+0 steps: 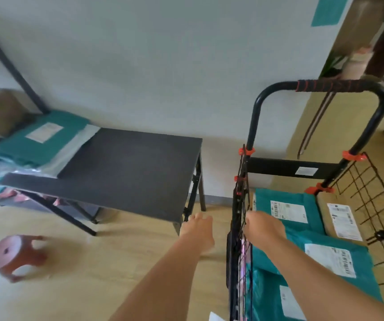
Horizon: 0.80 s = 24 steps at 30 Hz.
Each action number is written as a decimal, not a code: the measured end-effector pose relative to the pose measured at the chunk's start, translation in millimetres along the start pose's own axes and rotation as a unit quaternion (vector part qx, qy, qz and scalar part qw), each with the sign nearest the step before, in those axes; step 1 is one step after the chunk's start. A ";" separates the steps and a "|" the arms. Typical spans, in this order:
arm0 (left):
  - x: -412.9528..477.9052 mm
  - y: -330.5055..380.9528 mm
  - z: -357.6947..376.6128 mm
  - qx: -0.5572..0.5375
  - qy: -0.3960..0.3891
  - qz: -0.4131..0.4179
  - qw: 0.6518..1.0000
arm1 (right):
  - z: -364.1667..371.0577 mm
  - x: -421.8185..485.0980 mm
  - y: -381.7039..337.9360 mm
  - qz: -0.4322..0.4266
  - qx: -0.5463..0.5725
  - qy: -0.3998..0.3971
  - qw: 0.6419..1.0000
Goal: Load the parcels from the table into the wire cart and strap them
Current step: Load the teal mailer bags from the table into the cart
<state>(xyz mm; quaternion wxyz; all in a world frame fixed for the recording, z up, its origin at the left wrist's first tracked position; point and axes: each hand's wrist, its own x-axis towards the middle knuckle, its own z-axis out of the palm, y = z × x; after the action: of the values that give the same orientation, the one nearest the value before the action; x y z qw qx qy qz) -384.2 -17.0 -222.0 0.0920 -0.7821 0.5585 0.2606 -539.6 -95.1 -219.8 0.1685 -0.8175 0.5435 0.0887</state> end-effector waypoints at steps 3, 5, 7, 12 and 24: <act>-15.9 -31.3 -0.7 -0.016 0.002 -0.012 1.000 | 4.4 -4.9 -34.4 -0.031 -0.012 -0.016 0.999; -27.1 -52.7 0.6 -0.030 0.010 -0.015 0.999 | 11.5 -11.0 -59.8 -0.046 -0.023 -0.031 0.998; -38.2 -77.1 4.1 -0.035 0.013 -0.018 0.999 | 19.6 -17.7 -87.9 -0.063 -0.040 -0.055 0.996; -64.8 -147.7 18.9 -0.065 0.001 -0.049 0.997 | 42.6 -30.1 -160.1 -0.104 -0.056 -0.072 0.990; -128.1 -312.1 50.5 -0.120 0.003 -0.143 0.982 | 109.2 -62.8 -320.3 -0.207 -0.108 -0.098 0.967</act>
<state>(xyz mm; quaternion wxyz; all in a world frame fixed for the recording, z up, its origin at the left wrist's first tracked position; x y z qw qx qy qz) -142.7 222.8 -245.4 0.0317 -0.8602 0.4055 0.3077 -266.0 112.4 -243.1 0.1461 -0.9131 0.3301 0.1898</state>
